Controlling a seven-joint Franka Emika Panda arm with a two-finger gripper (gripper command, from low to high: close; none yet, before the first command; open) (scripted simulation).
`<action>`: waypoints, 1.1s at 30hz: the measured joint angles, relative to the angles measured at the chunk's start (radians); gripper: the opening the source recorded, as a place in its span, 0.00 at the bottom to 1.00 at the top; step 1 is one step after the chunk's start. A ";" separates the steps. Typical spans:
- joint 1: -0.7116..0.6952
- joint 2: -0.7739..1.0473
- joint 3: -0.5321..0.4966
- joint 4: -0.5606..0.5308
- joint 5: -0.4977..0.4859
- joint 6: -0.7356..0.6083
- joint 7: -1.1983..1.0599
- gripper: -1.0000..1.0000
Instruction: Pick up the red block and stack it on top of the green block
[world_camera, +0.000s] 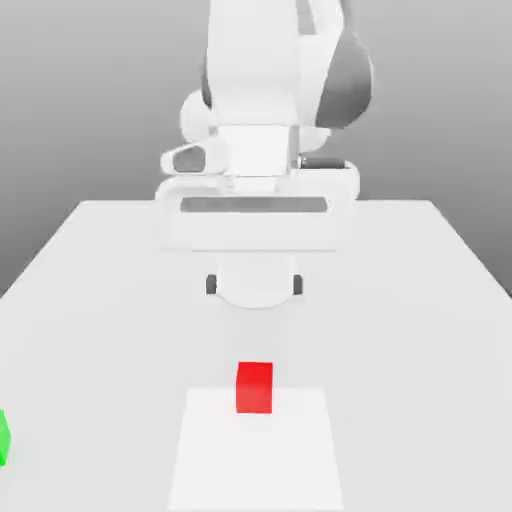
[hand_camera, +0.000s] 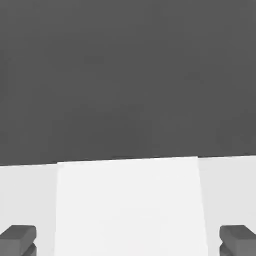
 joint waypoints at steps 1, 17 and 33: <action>-0.001 0.052 0.001 -0.030 -0.001 0.040 0.003 0.50; -0.001 0.425 -0.003 -0.053 -0.022 0.341 0.022 0.00; -0.206 0.321 -0.126 0.206 0.005 -0.023 0.289 0.00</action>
